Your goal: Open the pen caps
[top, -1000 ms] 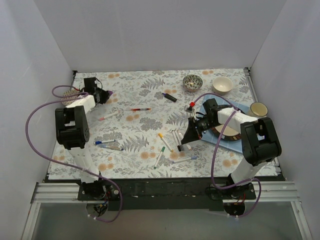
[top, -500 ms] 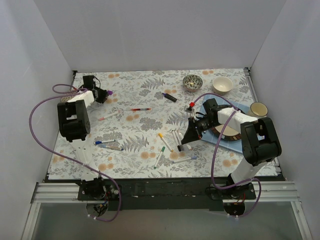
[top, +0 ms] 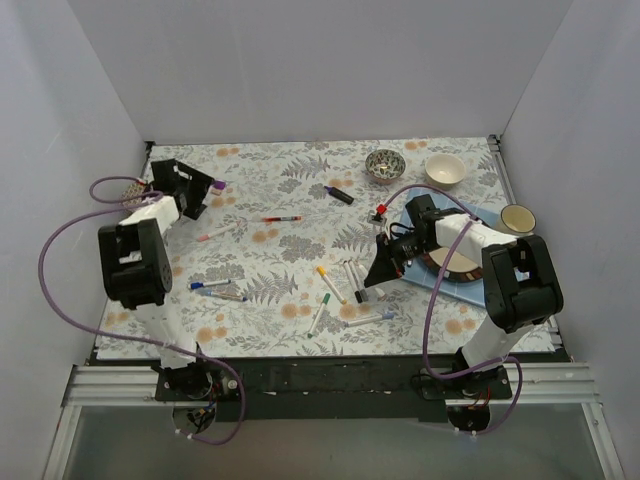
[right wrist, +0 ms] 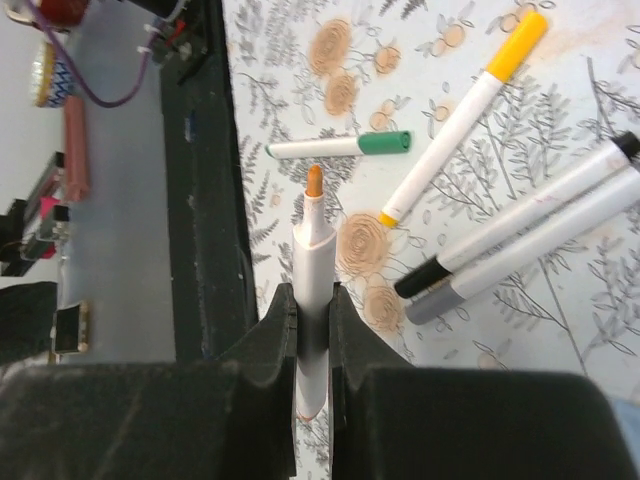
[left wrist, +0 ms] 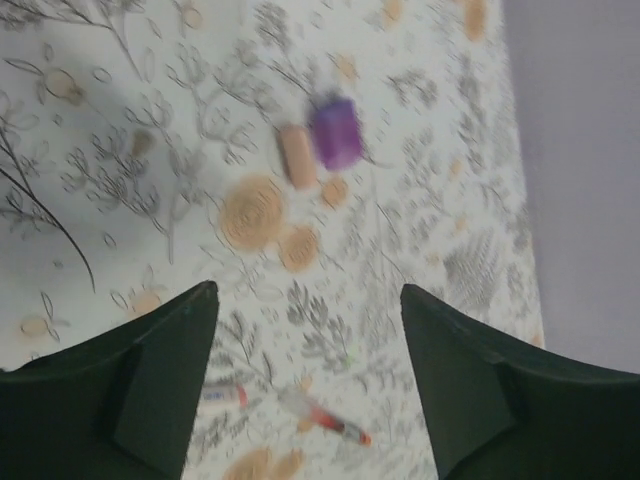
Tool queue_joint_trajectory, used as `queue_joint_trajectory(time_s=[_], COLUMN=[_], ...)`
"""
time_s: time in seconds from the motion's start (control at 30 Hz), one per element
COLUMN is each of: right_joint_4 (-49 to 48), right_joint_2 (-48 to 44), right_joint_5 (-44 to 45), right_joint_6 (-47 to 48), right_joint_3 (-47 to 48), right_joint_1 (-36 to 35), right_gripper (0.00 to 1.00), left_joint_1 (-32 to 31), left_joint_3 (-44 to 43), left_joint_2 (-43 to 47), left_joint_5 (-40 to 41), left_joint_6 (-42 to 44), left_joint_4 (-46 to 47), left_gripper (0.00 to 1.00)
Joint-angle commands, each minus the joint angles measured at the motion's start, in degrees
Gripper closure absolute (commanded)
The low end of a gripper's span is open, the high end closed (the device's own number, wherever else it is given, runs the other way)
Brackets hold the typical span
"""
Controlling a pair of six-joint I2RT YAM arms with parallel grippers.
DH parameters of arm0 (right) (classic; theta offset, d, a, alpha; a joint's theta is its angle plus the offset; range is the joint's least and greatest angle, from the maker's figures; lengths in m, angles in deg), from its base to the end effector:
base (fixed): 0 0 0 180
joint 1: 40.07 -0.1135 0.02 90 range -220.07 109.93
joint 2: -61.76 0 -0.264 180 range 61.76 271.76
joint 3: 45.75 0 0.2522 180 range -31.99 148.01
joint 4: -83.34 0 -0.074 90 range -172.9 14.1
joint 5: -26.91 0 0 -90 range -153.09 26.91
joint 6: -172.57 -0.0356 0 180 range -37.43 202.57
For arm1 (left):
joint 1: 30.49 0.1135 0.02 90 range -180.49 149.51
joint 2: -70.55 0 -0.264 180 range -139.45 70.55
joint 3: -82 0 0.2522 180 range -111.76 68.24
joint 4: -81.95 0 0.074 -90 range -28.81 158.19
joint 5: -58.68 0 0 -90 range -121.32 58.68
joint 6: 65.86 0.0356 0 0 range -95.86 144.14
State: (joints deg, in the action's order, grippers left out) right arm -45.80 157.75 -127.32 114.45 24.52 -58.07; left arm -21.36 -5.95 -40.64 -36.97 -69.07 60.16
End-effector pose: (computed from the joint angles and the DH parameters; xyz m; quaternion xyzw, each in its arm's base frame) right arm 0.2712 0.1218 0.1796 -0.4110 0.7365 0.5122 0.1620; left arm 0.4197 0.0639 0.1827 -0.7071 0.5933 -0.2896 0.2532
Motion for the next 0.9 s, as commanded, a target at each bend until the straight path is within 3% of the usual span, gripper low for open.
queue_joint_trajectory(time_s=[0.0, 0.07, 0.27, 0.4, 0.53, 0.7, 0.87], right_joint_4=[-3.60, -5.28, -5.03, -0.81, 1.92, 2.80, 3.06], right_joint_2=[-3.26, -4.13, 1.55, 9.82, 17.56, 27.05, 35.04], right_joint_5=[7.52, 13.65, 34.46, 45.22, 52.96, 59.12, 63.69], right_joint_6=[-1.20, -2.69, -2.79, -2.00, -1.64, -2.52, -2.61], right_joint_3=[3.34, 4.48, 15.43, 27.58, 37.60, 48.06, 59.14], right_joint_1=[0.07, -0.72, -3.70, -6.17, -9.42, -12.14, -12.85], right_gripper=[0.99, 0.99, 0.99, 0.99, 0.99, 0.97, 0.95], left_joint_1=[0.02, -0.07, -0.25, -2.52, -5.42, -12.80, -13.17], left_joint_3=[12.99, 16.96, 25.67, 29.97, 33.41, 35.52, 34.73], left_joint_2=[16.43, 22.23, 35.93, 45.44, 54.05, 61.36, 61.19], left_joint_5=[-15.15, -21.90, -30.91, -26.80, -16.80, -7.55, -5.43], left_joint_6=[0.84, 1.27, 8.55, 18.40, 26.83, 31.07, 30.63], left_joint_4=[17.21, 20.59, 19.29, 10.09, 2.59, -1.28, -2.07], left_gripper=[0.19, 0.09, 0.02, 0.02, 0.02, 0.02, 0.02])
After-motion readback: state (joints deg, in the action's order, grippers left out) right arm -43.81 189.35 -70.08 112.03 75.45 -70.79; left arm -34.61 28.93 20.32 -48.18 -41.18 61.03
